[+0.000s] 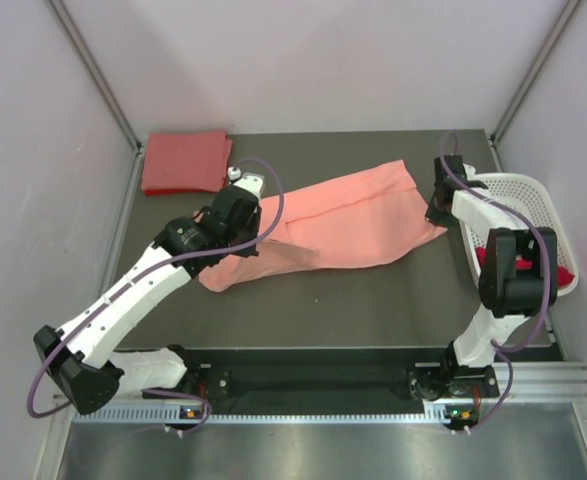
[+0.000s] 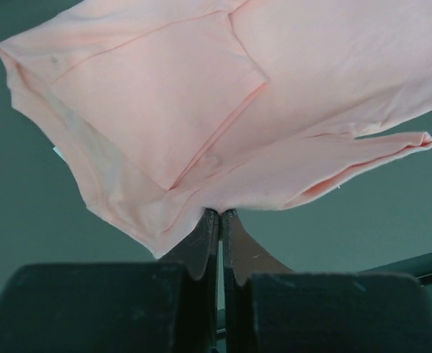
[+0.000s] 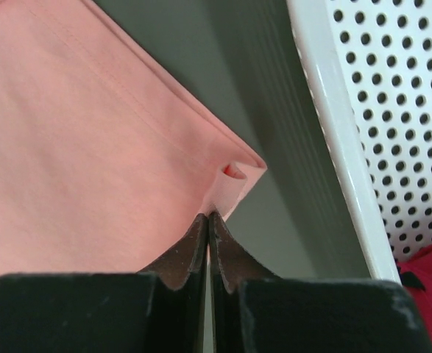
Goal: Fold and stack the t-shirts
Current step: Fold the tshirt
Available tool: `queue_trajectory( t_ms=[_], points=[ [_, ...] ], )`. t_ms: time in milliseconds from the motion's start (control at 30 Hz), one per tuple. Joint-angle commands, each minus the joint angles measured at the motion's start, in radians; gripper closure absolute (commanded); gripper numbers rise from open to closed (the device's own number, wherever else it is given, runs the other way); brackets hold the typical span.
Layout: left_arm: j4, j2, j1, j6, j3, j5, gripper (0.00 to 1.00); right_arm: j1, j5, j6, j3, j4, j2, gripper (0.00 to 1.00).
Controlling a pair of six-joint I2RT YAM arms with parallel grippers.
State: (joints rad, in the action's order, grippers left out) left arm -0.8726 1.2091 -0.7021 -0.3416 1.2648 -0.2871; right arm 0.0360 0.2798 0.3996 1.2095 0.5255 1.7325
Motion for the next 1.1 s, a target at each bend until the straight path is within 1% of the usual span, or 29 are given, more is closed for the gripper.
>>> queue_trajectory(
  t_ms=[0,167,333,600,1067],
  points=[
    [-0.031,-0.071,0.009,-0.020,-0.005,-0.052,1.00,-0.010,-0.034,-0.053,0.073,0.022,0.019,1.00],
    [-0.046,-0.068,0.015,-0.053,0.005,-0.089,1.00,-0.007,-0.056,-0.051,0.136,0.022,0.050,1.00],
    [-0.060,-0.057,0.021,-0.050,0.005,-0.110,1.00,0.004,-0.074,-0.047,0.238,0.025,0.116,1.00],
    [-0.080,0.004,0.052,-0.030,0.031,-0.155,1.00,0.007,-0.114,-0.036,0.372,0.024,0.246,1.00],
    [-0.060,0.147,0.136,0.016,0.090,-0.164,1.00,0.042,-0.133,-0.027,0.522,0.039,0.364,1.00]
  ],
)
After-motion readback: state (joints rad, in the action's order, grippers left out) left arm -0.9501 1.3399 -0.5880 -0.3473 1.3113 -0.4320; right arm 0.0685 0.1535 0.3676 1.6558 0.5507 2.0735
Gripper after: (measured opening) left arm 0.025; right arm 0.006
